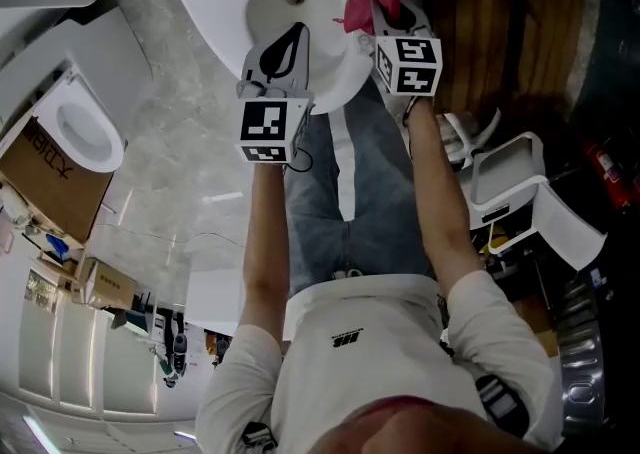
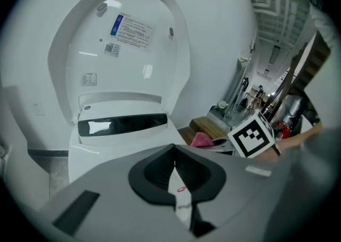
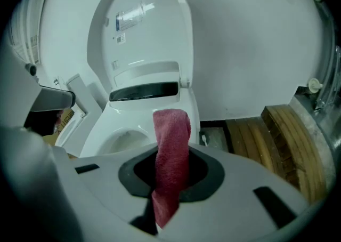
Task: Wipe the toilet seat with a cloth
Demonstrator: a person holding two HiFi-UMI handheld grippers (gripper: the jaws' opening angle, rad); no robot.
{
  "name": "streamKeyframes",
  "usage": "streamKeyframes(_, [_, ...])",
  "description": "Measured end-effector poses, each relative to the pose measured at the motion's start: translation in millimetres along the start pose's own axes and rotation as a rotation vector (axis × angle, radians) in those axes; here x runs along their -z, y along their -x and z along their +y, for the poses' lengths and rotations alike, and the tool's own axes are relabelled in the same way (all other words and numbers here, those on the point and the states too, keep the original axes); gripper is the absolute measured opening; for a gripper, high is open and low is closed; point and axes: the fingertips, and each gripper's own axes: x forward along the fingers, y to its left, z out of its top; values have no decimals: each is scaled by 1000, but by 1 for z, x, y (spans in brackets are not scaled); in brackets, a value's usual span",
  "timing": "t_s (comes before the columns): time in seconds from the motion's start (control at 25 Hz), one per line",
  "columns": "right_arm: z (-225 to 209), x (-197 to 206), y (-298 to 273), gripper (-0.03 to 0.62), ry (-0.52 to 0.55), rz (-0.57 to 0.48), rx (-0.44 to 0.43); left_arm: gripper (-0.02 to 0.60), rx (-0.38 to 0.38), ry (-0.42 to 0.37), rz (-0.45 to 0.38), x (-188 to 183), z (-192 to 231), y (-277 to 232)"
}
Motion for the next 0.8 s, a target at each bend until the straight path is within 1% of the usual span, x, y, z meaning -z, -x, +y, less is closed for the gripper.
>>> streamKeyframes(0.12, [9,-16,32,46,7,-29,-4,11,4,-11,-12,-17,-8,18])
streamKeyframes(0.28, [31,-46,90,46,31,-73,-42,11,9,-36,-18,-43,-26,56])
streamKeyframes(0.52, [64,-121,176,46,118,-212,-71,11,-12,-78,-100,-103,-43,117])
streamKeyframes(0.68, [93,-160,237,46,183,-270,-97,11,-35,-88,-143,-140,-53,167])
streamKeyframes(0.8, [113,-187,280,46,237,-312,-113,11,-52,-120,-174,-165,-57,201])
